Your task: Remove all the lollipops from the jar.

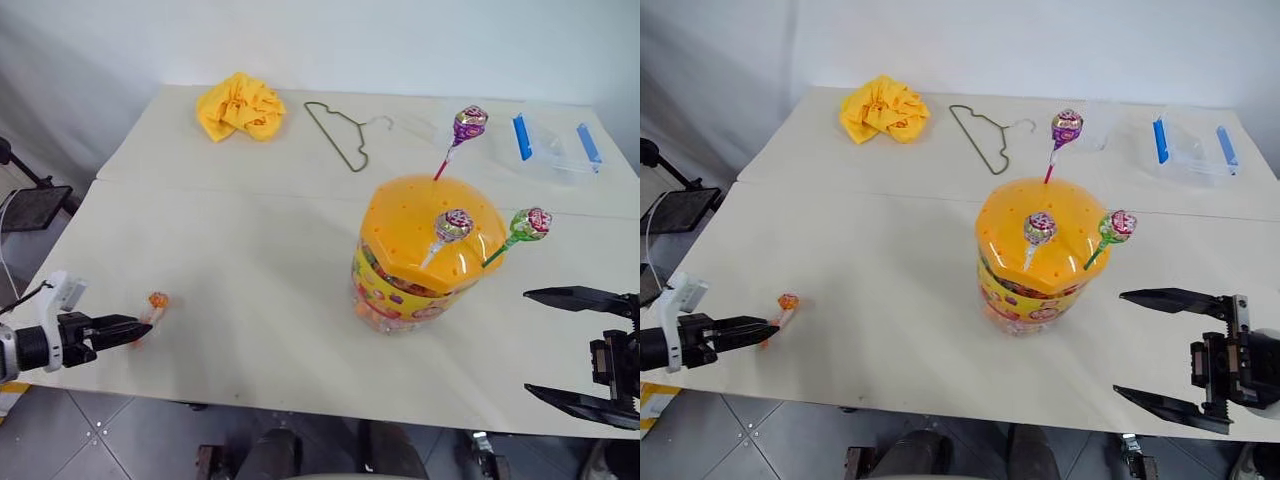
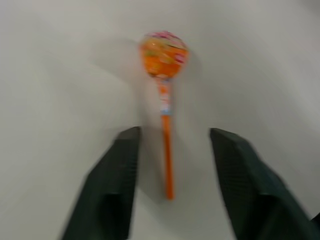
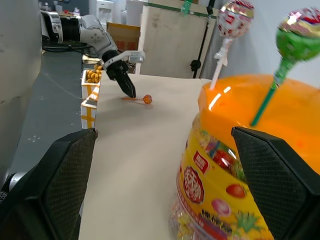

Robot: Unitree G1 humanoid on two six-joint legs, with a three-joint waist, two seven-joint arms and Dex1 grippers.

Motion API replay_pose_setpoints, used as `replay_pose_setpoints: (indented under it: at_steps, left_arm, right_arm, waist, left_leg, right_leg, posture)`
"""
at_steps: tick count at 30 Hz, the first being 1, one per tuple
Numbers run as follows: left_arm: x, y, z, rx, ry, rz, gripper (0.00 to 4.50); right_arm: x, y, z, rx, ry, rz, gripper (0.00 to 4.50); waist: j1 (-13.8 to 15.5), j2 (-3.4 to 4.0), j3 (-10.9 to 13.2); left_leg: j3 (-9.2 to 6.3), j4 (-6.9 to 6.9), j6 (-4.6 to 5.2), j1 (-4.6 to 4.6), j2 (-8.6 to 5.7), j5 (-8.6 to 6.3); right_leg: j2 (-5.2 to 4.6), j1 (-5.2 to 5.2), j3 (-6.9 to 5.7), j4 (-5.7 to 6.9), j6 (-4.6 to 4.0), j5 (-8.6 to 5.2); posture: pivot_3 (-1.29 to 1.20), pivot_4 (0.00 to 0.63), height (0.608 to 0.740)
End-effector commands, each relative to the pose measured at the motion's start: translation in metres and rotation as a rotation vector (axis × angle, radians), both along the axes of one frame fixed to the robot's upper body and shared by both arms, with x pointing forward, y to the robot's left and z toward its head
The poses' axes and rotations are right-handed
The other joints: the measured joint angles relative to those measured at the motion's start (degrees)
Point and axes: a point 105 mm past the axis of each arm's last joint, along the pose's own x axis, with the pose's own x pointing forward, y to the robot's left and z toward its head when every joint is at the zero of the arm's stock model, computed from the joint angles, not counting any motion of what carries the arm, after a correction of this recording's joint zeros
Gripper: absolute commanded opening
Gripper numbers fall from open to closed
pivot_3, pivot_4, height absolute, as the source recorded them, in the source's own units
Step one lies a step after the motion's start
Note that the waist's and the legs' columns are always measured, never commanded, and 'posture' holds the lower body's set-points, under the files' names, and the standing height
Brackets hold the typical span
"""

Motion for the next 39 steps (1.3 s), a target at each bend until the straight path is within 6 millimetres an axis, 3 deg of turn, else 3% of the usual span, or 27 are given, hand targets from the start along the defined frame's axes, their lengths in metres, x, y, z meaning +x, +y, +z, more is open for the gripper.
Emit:
replay_pose_setpoints:
  at_steps: [1, 3, 6, 7, 9, 12, 15, 18, 21, 25, 33, 37, 39]
  left_arm:
    - [0.007, 0.010, 0.063, 0.041, -0.263, -0.140, 3.34]
    - [0.008, -0.008, 0.103, -0.039, -0.446, -0.302, 3.34]
    - [0.014, -0.052, 0.136, -0.162, -0.550, -0.534, 3.34]
    - [0.015, -0.061, 0.141, -0.183, -0.557, -0.580, 3.34]
    - [0.015, -0.100, 0.151, -0.261, -0.582, -0.751, 3.70]
    - [0.011, -0.148, 0.164, -0.354, -0.614, -0.964, 4.48]
    - [0.006, -0.198, 0.172, -0.405, -0.658, -1.182, 4.48]
    - [0.005, -0.228, 0.179, -0.441, -0.702, -1.299, 4.48]
    - [0.010, -0.271, 0.184, -0.471, -0.662, -1.391, 4.48]
    - [0.016, -0.302, 0.176, -0.432, -0.575, -1.398, 4.48]
    - [0.018, -0.356, 0.170, -0.431, -0.585, -1.392, 4.48]
    - [0.009, -0.371, 0.171, -0.458, -0.580, -1.431, 4.48]
    - [0.010, -0.374, 0.171, -0.467, -0.575, -1.420, 4.08]
  right_arm:
    - [0.002, -0.010, 0.009, 0.031, -0.032, -0.070, 4.50]
    - [0.004, -0.016, 0.013, 0.070, -0.038, -0.112, 4.50]
    - [0.005, -0.024, 0.024, 0.151, -0.054, -0.178, 4.50]
    - [0.005, -0.025, 0.027, 0.169, -0.057, -0.190, 4.50]
    - [0.001, -0.027, 0.032, 0.201, -0.069, -0.232, 4.50]
    - [-0.004, -0.029, 0.037, 0.228, -0.088, -0.286, 4.50]
    - [-0.012, -0.032, 0.042, 0.246, -0.113, -0.334, 4.50]
    - [-0.015, -0.032, 0.047, 0.254, -0.131, -0.358, 4.50]
    - [-0.020, -0.030, 0.045, 0.243, -0.128, -0.381, 4.50]
    - [-0.024, -0.027, 0.040, 0.232, -0.118, -0.396, 4.50]
    - [-0.024, -0.022, 0.037, 0.242, -0.123, -0.412, 4.50]
    - [-0.024, -0.019, 0.039, 0.239, -0.129, -0.413, 4.50]
    - [-0.025, -0.018, 0.039, 0.230, -0.128, -0.412, 4.50]
  waist:
    - [-0.09, -0.04, 0.02]
    - [-0.08, -0.03, 0.03]
    - [0.27, -0.02, 0.03]
    - [0.36, 0.02, 0.03]
    - [0.21, 0.11, 0.01]
    - [0.10, 0.13, 0.02]
    - [-0.07, 0.09, 0.04]
    - [-0.31, 0.09, 0.04]
    - [-0.09, 0.07, 0.05]
    - [-0.03, 0.07, 0.05]
    - [0.23, 0.06, 0.06]
    - [0.39, 0.06, 0.06]
    - [0.29, 0.06, 0.06]
  left_leg:
    - [-0.01, 0.01, -0.03, -0.02, 0.03, -0.01]
    - [-0.01, 0.00, -0.03, -0.03, 0.01, -0.01]
    - [-0.14, 0.04, -0.02, -0.07, -0.03, -0.01]
    - [-0.26, 0.07, -0.02, -0.11, -0.07, -0.01]
    - [-0.28, 0.07, 0.00, -0.11, -0.12, -0.02]
    - [-0.31, 0.16, 0.02, -0.17, -0.15, -0.02]
    - [-0.32, 0.28, 0.01, -0.22, -0.15, -0.03]
    - [-0.22, 0.30, 0.02, -0.18, -0.15, -0.02]
    - [-0.13, 0.29, 0.03, -0.12, -0.16, -0.01]
    - [-0.11, 0.31, 0.09, -0.12, -0.24, 0.02]
    - [-0.09, 0.32, 0.13, -0.13, -0.25, 0.04]
    - [-0.11, 0.32, 0.18, -0.15, -0.34, 0.06]
    - [-0.11, 0.30, 0.18, -0.15, -0.32, 0.06]
  right_leg:
    - [0.02, -0.01, -0.04, -0.02, -0.02, -0.01]
    - [-0.01, 0.00, -0.03, -0.05, -0.02, -0.01]
    - [-0.06, 0.06, -0.15, -0.10, -0.02, -0.01]
    - [-0.08, 0.08, -0.22, -0.10, -0.01, 0.00]
    - [-0.09, 0.10, -0.21, 0.07, 0.01, 0.01]
    - [-0.05, 0.09, -0.24, 0.13, 0.03, 0.02]
    - [0.04, 0.08, -0.26, 0.18, 0.06, 0.03]
    - [0.13, 0.08, -0.24, 0.19, 0.09, 0.05]
    - [0.22, 0.07, -0.26, 0.27, 0.10, 0.05]
    - [0.27, 0.08, -0.24, 0.25, 0.15, 0.08]
    - [0.28, 0.07, -0.20, 0.17, 0.20, 0.11]
    - [0.23, 0.12, -0.20, 0.07, 0.29, 0.15]
    - [0.24, 0.11, -0.20, 0.06, 0.29, 0.15]
  posture:
    - [0.00, 0.150, 0.740]
    - [0.00, 0.150, 0.740]
    - [0.00, 0.150, 0.740]
    - [0.00, 0.150, 0.740]
    - [0.00, 0.150, 0.740]
    - [0.00, 0.150, 0.740]
    - [0.00, 0.150, 0.740]
    - [0.00, 0.150, 0.740]
    - [0.00, 0.150, 0.740]
    - [0.00, 0.150, 0.740]
    - [0.00, 0.150, 0.740]
    - [0.00, 0.150, 0.740]
    - [0.00, 0.150, 0.740]
